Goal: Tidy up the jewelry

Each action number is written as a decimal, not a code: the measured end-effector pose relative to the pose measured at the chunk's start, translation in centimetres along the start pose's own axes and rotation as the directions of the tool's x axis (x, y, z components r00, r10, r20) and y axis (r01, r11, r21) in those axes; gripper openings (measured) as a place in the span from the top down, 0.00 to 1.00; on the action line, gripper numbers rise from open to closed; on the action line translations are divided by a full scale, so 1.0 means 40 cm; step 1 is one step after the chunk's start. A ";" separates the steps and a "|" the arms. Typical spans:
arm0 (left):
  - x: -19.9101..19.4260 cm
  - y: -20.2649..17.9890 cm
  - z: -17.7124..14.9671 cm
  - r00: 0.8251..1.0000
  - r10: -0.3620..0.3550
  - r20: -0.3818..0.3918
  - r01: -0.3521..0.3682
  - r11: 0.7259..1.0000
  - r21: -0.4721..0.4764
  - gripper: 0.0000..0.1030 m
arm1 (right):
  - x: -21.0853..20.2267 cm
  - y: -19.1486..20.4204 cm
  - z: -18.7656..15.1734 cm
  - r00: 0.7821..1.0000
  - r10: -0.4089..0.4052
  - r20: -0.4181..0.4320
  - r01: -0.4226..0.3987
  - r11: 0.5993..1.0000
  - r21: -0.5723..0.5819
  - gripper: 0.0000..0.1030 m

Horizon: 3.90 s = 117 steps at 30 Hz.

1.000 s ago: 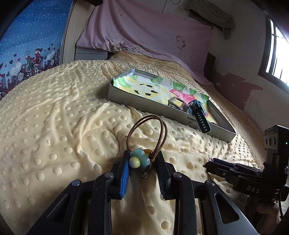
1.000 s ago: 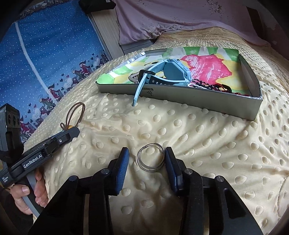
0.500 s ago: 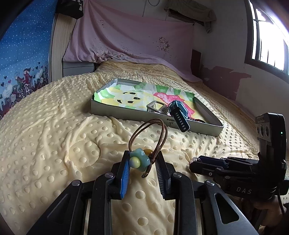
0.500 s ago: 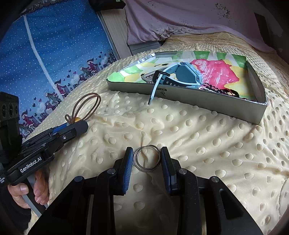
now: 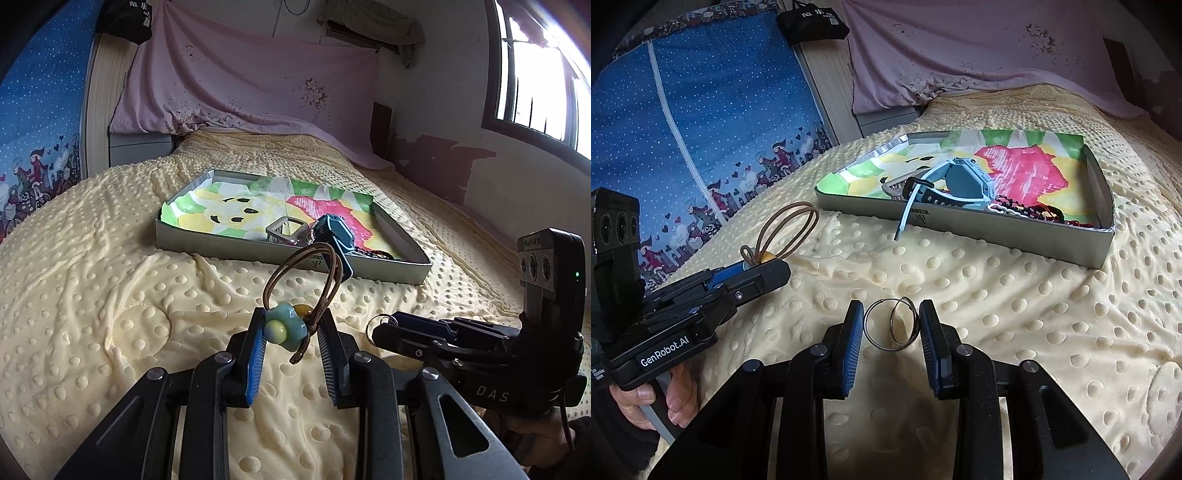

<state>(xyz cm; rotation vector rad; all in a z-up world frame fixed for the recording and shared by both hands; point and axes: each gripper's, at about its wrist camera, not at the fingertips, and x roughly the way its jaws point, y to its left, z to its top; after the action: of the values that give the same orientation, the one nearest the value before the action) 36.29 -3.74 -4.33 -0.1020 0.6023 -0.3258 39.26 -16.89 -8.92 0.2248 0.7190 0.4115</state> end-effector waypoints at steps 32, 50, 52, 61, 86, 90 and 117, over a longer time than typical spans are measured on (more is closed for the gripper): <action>0.329 0.102 0.266 0.990 0.085 -0.111 -0.100 0.986 -0.130 0.75 | 0.135 -0.121 0.348 0.980 -0.176 0.095 0.177 0.984 -0.007 0.73; 0.388 0.120 0.250 0.971 0.133 -0.198 -0.163 0.976 -0.144 0.75 | 0.251 -0.203 0.317 0.973 -0.220 -0.065 0.224 0.972 0.072 0.73; 0.388 0.124 0.249 0.970 0.140 -0.198 -0.172 0.974 -0.150 0.72 | 0.252 -0.205 0.317 0.974 -0.218 -0.067 0.223 0.972 0.075 0.73; 0.348 0.118 0.256 0.975 0.183 -0.126 -0.200 0.969 -0.146 0.40 | 0.242 -0.203 0.316 0.972 -0.229 -0.049 0.232 0.970 0.073 0.69; 0.135 0.067 0.230 0.976 0.185 0.112 -0.166 0.973 -0.159 0.04 | -0.021 -0.125 0.243 0.922 -0.283 0.264 0.275 0.959 0.068 0.14; 0.074 0.052 0.224 0.970 0.195 0.142 -0.174 0.974 -0.146 0.02 | -0.069 -0.105 0.218 0.921 -0.277 0.275 0.264 0.961 0.084 0.11; -0.406 -0.099 0.039 0.925 0.245 0.290 -0.231 0.969 -0.082 0.00 | -0.585 0.155 0.003 0.843 -0.277 0.460 0.277 0.958 0.069 0.02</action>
<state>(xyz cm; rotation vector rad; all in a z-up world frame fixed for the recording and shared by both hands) 23.54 -2.11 6.46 -0.1188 0.3162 -0.0559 21.69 -21.61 7.08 0.2053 0.2661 0.0685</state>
